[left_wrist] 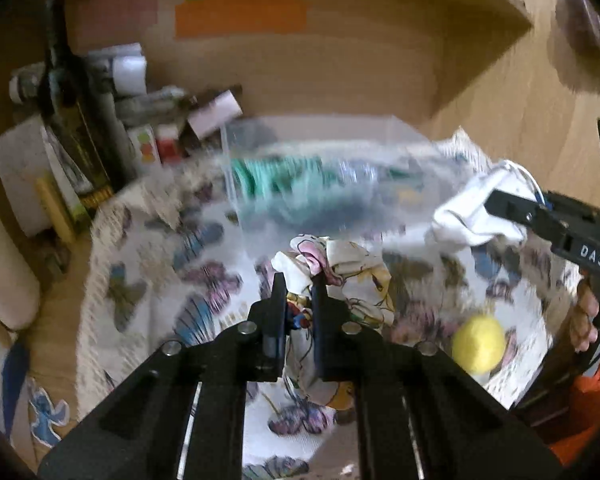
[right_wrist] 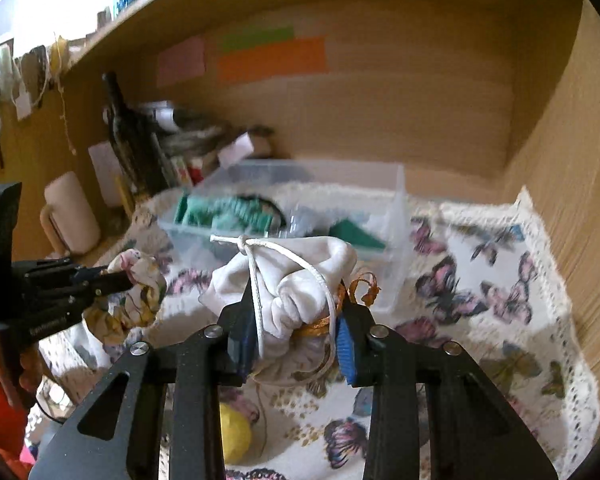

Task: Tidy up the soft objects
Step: 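Grasp the floral cloth with the left tool while the right tool grasps the white drawstring pouch, then lower the floral cloth and white pouch into the clear box and open both tools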

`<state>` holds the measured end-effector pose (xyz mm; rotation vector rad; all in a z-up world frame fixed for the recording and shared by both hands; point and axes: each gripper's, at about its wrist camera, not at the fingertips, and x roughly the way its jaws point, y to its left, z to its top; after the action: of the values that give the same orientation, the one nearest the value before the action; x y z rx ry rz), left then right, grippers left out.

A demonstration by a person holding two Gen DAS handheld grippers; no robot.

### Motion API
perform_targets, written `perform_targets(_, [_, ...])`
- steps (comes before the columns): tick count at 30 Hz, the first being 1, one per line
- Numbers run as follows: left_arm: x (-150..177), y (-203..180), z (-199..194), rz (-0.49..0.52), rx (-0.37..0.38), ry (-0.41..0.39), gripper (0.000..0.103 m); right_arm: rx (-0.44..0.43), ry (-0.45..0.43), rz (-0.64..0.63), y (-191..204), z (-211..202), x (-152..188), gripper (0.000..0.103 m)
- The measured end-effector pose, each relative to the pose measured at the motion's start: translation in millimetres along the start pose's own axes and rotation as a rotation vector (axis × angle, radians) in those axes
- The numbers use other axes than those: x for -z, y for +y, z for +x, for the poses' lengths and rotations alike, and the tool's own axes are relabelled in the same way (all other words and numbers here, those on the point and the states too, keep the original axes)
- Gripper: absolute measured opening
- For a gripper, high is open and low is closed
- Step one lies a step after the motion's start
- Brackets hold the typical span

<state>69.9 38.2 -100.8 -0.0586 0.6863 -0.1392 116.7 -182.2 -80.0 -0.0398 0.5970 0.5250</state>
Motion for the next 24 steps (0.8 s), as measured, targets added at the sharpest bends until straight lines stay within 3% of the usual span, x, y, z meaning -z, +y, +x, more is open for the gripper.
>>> perform_targets(9, [-42.3, 5.2, -23.5, 0.003, -0.030, -0.148, 0.010, 0.037, -0.119, -0.011, -4.6, -15.5, -30.6, 0.030])
perform_targets(15, [-65.4, 6.4, -23.7, 0.008, -0.052, -0.206, 0.010, 0.064, -0.169, -0.024, -12.2, -13.0, -54.8, 0.030])
perform_targets(24, [-91.3, 12.6, 14.9, -0.005, -0.030, -0.174, 0.010, 0.090, -0.148, -0.039, -17.7, 17.0, -73.1, 0.030])
